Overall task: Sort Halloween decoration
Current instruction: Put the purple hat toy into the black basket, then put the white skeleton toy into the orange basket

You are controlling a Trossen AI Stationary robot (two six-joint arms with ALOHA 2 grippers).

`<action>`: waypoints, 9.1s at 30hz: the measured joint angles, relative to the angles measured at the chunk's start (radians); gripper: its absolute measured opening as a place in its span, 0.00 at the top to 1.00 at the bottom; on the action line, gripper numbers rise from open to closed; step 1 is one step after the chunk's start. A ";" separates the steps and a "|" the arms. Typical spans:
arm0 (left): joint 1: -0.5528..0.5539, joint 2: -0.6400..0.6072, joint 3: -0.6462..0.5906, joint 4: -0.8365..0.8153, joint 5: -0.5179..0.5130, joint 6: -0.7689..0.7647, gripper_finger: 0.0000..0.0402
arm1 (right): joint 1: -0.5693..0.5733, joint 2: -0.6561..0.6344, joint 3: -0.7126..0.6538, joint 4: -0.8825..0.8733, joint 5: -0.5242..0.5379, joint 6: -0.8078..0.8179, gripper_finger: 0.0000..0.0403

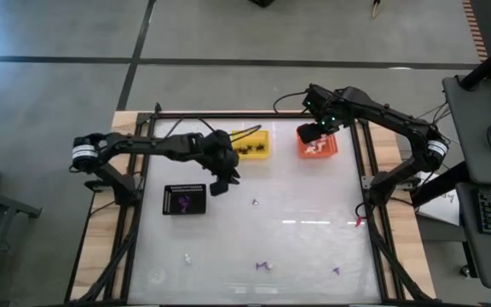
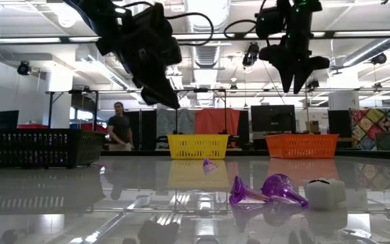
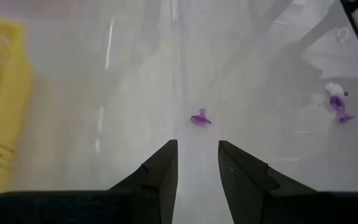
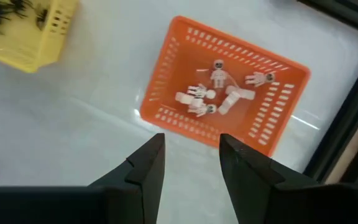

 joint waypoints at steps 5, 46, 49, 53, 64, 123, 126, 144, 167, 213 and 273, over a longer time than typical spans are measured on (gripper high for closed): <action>-0.049 0.062 0.000 0.040 -0.053 -0.194 0.76 | 0.042 0.000 0.018 -0.008 0.000 0.061 0.65; -0.212 0.200 0.000 0.243 -0.250 -0.722 0.78 | 0.313 0.000 0.017 -0.007 0.009 0.365 0.63; -0.228 0.200 0.000 0.263 -0.236 -0.733 0.79 | 0.326 0.000 0.017 -0.007 0.009 0.366 0.63; -0.261 0.200 0.000 0.276 -0.236 -0.756 0.80 | 0.338 0.000 0.017 -0.007 0.009 0.366 0.63; -0.239 0.298 -0.001 0.303 -0.231 -0.784 0.80 | 0.337 -0.001 0.017 -0.003 0.009 0.366 0.63; -0.212 0.026 0.089 -0.317 -0.344 -0.383 1.00 | 0.337 -0.001 0.016 -0.006 0.010 0.299 0.63; -0.211 -0.051 0.027 -0.410 -0.369 -0.400 1.00 | 0.338 -0.001 0.016 -0.005 0.010 0.284 0.63; -0.231 -0.423 -0.386 -0.347 -0.240 -0.553 1.00 | 0.365 -0.001 0.012 0.008 -0.019 0.248 0.63; -0.240 -0.424 -0.294 -0.377 -0.234 -0.514 0.71 | 0.821 0.076 -0.001 0.255 -0.148 0.350 0.67; -0.242 -0.425 -0.152 -0.572 -0.235 -0.518 0.71 | 1.145 0.559 0.055 0.694 -0.149 0.060 0.65; -0.273 -0.425 -0.153 -0.618 -0.233 -0.503 0.71 | 0.831 0.185 -0.014 -0.006 0.147 0.297 0.97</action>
